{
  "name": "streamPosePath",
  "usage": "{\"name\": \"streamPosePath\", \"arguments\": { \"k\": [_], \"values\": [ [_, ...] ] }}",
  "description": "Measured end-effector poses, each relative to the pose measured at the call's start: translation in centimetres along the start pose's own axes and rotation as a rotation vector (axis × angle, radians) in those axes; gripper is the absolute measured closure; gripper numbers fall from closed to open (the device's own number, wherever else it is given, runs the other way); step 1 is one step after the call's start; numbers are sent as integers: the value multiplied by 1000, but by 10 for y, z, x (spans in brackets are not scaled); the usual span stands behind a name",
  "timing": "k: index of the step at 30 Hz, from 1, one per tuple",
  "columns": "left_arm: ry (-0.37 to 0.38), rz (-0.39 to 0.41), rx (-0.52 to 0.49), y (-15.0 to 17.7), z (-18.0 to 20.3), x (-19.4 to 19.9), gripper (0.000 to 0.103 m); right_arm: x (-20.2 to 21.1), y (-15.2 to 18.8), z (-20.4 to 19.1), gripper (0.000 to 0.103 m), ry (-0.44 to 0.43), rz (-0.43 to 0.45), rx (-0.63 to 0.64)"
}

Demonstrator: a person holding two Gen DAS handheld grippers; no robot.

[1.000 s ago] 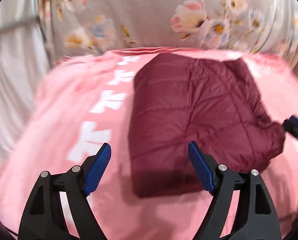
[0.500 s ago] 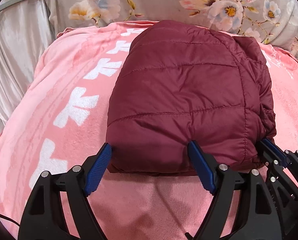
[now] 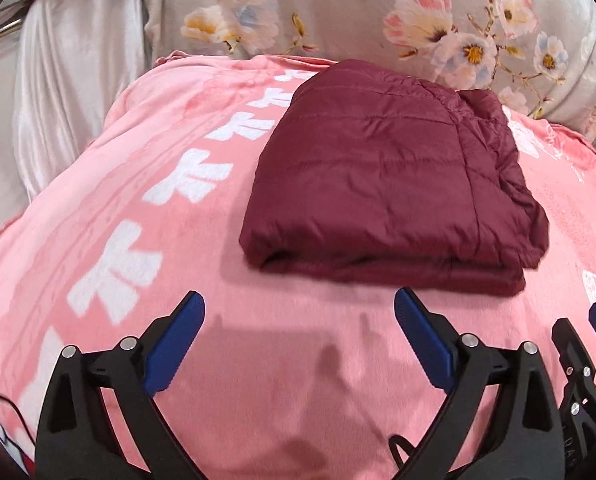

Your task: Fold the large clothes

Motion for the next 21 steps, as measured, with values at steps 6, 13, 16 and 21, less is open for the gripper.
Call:
{"name": "streamPosePath", "arguments": {
  "k": [6,13,16,21],
  "values": [
    [-41,58,54,21,-2,10,9,8,5,-10,36,7,10,43],
    [-58,120,42,17,0,22,9,5,11,-9,36,13,-13,21],
    [-65,126,35,18,1,23,9,5,12,-9,36,12,-13,17],
    [-63,132,36,19,3,24,9,4,13,-8,36,12,-18,14]
  ]
}}
Point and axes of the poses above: each gripper's, at about its wrist camera, not at the fingertips, and x roughly against the way its jaws point, z to its right, y to its underside, the point moved 10 cm from there along -x, roughly the way its jaws point, and after that the axes turned 12 degrees about -y, right-handed, at the moved point
